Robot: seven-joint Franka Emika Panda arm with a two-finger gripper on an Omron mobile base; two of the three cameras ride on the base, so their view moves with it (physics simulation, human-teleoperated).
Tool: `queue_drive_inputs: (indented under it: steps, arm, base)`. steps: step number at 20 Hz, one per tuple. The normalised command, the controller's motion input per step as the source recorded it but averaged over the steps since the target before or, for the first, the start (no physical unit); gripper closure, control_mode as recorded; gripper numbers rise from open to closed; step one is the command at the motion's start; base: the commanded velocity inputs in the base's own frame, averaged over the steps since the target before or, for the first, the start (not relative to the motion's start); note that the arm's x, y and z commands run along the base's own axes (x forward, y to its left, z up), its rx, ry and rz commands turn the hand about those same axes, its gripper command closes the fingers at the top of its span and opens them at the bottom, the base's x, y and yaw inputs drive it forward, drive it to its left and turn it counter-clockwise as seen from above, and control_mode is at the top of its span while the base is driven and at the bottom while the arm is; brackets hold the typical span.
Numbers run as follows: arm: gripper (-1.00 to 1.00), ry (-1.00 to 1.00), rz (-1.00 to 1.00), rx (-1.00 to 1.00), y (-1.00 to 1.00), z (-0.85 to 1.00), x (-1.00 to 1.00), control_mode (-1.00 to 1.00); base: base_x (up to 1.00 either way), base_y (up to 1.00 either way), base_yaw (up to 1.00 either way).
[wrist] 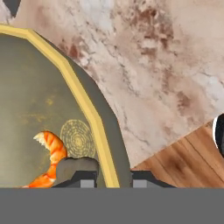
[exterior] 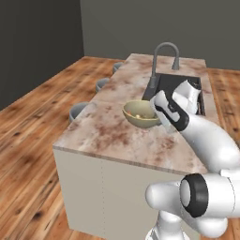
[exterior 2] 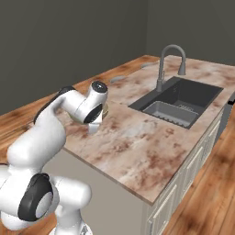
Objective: The microwave is finished heating the shrimp and garlic. Take the bowl containing the food and place it on the dining counter.
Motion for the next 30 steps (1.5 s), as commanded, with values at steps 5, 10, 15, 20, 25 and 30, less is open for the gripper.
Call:
queue_drive_inputs:
  steps: [5,10,15,20,25,30]
  arm:
    - [1.00,0.11,-0.09,-0.01,0.00,-0.58,0.85,-1.00]
    - [1.00,0.10,-0.04,-0.03,0.00,-0.44,0.59,-1.00]
    - [1.00,0.04,-0.01,-0.03,0.00,-0.30,0.29,-1.00]
    - [1.00,0.00,0.00,-0.03,0.00,-0.24,0.03,-1.00]
    - [-1.00,0.00,0.00,-0.04,0.00,-0.21,0.00,-1.00]
    - [-1.00,0.00,-0.01,-0.01,0.00,-0.05,-0.09,-1.00]
  base:
    - [0.00,0.00,0.00]
    - [0.00,0.00,0.00]
    - [0.00,0.00,0.00]
    - [0.00,0.00,0.00]
    - [0.00,0.00,0.00]
    - [0.00,0.00,0.00]
